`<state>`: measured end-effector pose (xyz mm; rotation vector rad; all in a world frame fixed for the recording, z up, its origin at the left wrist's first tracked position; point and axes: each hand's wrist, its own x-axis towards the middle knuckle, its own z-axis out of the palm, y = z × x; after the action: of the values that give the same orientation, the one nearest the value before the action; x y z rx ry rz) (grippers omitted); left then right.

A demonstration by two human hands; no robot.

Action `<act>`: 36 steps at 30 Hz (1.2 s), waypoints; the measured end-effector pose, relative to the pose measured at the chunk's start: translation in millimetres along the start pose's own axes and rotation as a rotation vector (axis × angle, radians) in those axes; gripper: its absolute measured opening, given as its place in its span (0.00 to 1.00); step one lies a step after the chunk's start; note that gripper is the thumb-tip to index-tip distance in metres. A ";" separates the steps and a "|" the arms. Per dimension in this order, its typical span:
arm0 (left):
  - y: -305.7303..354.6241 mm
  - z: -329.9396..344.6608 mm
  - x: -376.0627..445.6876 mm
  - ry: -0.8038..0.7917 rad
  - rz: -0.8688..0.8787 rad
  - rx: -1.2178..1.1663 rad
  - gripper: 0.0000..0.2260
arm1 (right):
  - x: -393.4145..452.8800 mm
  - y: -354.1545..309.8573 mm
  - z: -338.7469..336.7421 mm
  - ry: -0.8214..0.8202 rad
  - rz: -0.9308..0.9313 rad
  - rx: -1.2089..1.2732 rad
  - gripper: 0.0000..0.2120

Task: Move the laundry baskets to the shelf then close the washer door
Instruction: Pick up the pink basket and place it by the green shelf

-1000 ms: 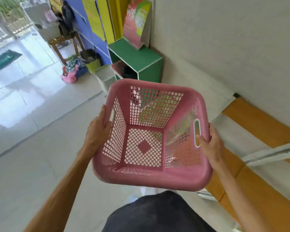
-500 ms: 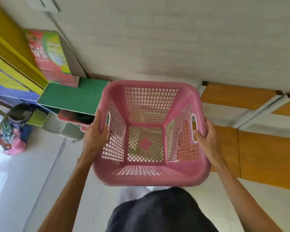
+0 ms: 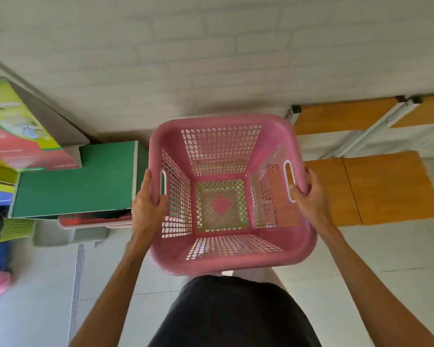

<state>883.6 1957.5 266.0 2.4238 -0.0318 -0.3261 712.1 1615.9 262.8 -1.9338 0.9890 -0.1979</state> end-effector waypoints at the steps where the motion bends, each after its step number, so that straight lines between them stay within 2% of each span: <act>1: -6.3 4.7 8.0 -0.008 0.003 0.006 0.34 | 5.3 0.7 7.7 0.007 0.002 -0.014 0.26; 9: -71.5 83.4 58.1 -0.033 -0.053 0.033 0.34 | 54.8 65.0 87.5 -0.014 -0.020 -0.161 0.19; 13: -117.0 140.5 73.8 -0.019 -0.097 -0.027 0.33 | 73.9 128.8 138.6 -0.014 -0.036 -0.219 0.21; 22: -248.7 266.4 119.2 0.003 -0.029 0.072 0.32 | 118.5 272.8 245.6 -0.071 -0.021 -0.337 0.25; 24: -268.8 286.0 128.3 0.000 0.001 0.093 0.32 | 124.9 291.3 261.5 -0.059 -0.007 -0.345 0.26; 29: -292.7 320.2 133.6 -0.056 0.052 0.119 0.31 | 124.3 322.4 282.0 -0.088 0.093 -0.381 0.21; 36: -305.5 326.6 139.9 -0.086 0.082 0.136 0.30 | 132.4 338.8 289.1 -0.086 0.110 -0.437 0.20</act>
<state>920.9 1970.4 -200.9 2.5329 -0.1964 -0.4028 754.9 1629.1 -199.6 -2.2484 1.1461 0.1790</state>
